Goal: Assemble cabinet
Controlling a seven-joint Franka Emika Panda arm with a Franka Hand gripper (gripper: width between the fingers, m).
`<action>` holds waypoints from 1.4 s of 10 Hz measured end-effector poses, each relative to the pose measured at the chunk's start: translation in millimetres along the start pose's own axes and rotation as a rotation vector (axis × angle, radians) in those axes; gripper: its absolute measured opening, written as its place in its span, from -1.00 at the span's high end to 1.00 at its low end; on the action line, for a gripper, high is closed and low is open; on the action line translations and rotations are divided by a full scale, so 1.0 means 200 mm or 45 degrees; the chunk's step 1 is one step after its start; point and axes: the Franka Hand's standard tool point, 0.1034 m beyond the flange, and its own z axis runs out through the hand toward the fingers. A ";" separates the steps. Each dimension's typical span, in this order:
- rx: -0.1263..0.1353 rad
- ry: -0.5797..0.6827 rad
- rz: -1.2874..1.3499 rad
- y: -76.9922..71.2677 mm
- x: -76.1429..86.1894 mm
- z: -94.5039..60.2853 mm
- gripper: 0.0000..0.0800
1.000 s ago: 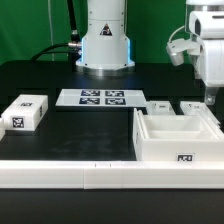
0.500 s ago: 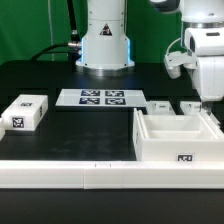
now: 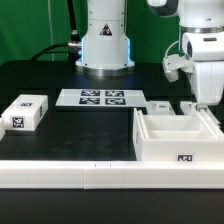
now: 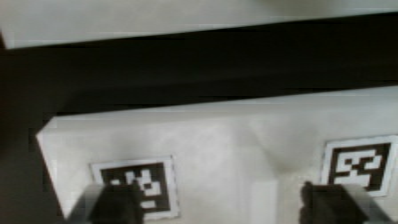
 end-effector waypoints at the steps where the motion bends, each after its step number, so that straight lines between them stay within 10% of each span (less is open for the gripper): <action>1: 0.006 -0.001 0.005 0.00 -0.01 0.01 0.50; 2: 0.005 0.000 0.005 0.00 -0.01 0.01 0.83; 7: 0.006 -0.003 0.007 0.00 -0.01 0.00 0.83; 14: -0.023 -0.072 0.004 0.07 -0.13 -0.24 0.83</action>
Offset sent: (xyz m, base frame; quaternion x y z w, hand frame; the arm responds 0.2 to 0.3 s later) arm 0.0000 0.0000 0.0000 0.0000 0.0000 0.0000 1.0000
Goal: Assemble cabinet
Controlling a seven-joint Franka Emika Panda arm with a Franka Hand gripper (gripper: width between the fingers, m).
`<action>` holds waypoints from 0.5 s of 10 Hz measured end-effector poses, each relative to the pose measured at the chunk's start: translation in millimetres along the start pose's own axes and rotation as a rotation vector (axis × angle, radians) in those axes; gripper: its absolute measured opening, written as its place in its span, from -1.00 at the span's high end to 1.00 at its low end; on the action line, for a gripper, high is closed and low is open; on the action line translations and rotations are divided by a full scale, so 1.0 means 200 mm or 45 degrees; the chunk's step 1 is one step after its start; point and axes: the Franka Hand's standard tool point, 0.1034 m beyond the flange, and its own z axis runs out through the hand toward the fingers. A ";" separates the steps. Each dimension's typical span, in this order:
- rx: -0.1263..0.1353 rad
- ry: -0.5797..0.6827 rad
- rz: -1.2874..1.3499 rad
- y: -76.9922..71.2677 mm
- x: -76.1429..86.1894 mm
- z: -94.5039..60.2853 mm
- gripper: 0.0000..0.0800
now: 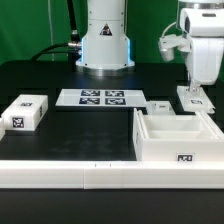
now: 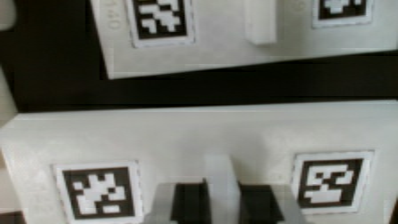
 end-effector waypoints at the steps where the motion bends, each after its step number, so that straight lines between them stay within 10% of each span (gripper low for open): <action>1: -0.002 0.000 0.004 0.02 -0.04 -0.01 0.83; 5: 0.003 0.000 0.027 0.02 -0.08 0.00 0.83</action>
Offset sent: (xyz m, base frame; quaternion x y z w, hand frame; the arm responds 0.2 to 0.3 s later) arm 0.0000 0.0000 0.0000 0.0000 0.0000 0.0000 1.0000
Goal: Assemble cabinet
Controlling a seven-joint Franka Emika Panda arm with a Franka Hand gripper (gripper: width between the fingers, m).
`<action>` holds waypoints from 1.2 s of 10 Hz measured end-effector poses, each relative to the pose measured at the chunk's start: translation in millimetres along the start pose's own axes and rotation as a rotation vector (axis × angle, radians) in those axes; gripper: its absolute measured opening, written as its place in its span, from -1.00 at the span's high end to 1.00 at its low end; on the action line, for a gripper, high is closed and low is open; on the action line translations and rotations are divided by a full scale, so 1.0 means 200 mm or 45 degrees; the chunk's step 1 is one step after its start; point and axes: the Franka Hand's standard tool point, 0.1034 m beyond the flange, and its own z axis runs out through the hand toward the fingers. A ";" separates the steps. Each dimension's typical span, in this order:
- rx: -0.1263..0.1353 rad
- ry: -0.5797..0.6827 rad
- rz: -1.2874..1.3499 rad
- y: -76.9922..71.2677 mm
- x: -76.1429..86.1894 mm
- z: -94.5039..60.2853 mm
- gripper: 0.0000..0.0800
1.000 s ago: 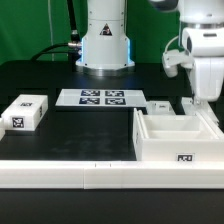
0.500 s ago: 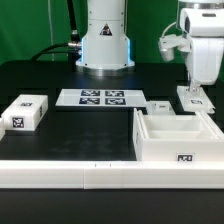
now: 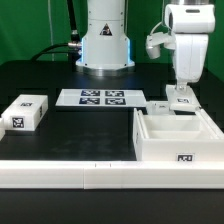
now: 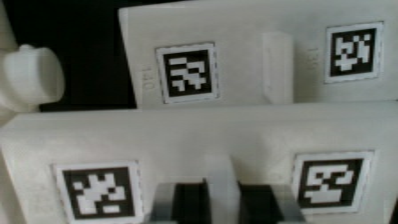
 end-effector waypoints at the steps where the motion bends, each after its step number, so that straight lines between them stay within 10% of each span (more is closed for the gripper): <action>1: 0.001 0.001 0.000 0.00 0.00 0.00 0.83; 12: -0.007 0.008 0.038 0.11 -0.05 0.00 0.83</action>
Offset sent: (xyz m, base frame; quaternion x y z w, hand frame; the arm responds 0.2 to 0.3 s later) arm 0.0156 -0.0109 0.0065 -0.0022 -0.0012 -0.0229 0.9997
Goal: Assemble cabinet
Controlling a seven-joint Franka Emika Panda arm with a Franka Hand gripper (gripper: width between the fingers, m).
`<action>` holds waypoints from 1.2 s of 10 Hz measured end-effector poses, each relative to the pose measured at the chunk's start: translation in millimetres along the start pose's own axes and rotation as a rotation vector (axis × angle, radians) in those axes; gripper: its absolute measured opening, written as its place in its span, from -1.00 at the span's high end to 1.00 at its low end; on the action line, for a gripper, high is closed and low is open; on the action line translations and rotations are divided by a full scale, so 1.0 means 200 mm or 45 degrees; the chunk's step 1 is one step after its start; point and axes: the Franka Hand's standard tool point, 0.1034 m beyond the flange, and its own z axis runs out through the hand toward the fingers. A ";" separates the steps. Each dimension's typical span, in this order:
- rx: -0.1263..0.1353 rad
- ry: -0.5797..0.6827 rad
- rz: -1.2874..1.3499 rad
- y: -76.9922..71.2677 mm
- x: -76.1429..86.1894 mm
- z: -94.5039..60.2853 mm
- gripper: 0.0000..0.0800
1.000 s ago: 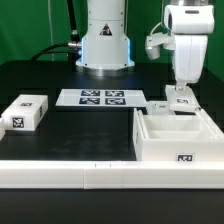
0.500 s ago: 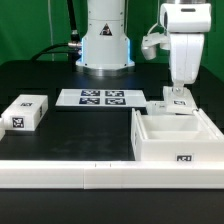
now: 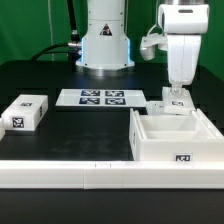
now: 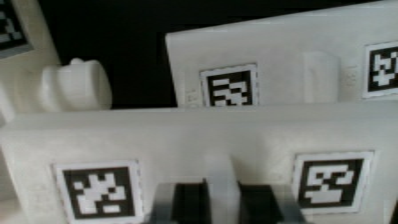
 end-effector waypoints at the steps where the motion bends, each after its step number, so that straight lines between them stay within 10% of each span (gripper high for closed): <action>1: -0.003 0.002 -0.014 0.02 0.00 0.00 0.83; 12: -0.022 0.026 -0.024 0.20 0.01 -0.01 0.83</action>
Offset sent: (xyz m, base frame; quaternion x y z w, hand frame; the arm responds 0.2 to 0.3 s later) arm 0.0112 0.0045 -0.0002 0.0135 -0.0025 -0.0296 0.9995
